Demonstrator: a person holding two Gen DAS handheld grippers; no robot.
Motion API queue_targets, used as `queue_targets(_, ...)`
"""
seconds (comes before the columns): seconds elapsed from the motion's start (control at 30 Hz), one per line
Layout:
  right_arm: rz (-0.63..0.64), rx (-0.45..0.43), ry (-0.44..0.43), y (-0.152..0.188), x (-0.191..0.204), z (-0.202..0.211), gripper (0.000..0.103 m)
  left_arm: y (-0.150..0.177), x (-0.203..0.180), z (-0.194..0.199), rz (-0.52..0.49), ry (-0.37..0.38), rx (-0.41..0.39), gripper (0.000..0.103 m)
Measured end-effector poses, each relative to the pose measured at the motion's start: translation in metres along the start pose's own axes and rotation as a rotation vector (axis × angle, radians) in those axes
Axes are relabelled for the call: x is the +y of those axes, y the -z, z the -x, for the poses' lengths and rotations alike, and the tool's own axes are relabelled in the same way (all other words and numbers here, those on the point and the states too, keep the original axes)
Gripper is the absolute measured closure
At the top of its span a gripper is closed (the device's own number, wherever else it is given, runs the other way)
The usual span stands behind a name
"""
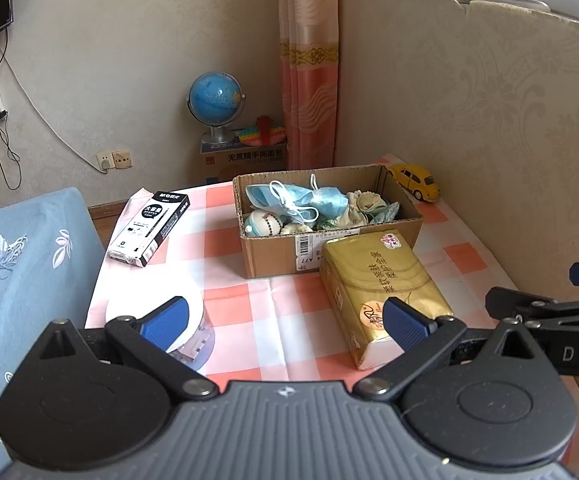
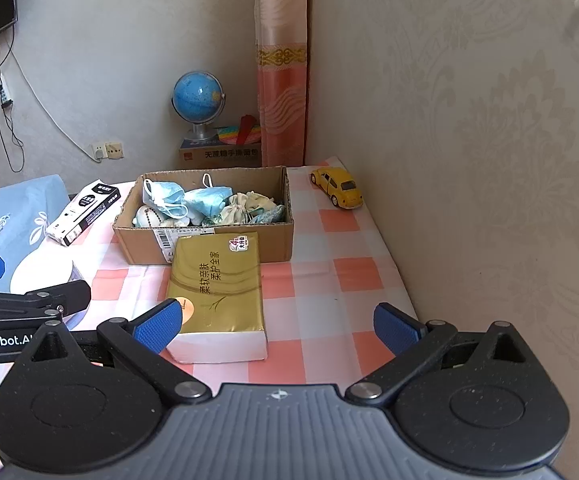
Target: Organize soft objects
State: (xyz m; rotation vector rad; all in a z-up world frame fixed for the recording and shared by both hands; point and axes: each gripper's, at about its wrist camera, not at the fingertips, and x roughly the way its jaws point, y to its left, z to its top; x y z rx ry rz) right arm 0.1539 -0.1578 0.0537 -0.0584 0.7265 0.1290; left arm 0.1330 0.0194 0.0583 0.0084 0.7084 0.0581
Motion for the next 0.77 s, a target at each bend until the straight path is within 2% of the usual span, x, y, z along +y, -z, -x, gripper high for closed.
queue_targets(0.77,0.003,0.001,0.001,0.0010,0.0004,0.0003,0.000,0.0012,0.0011,0.0005,0.002,-0.002,-0.001,0.001)
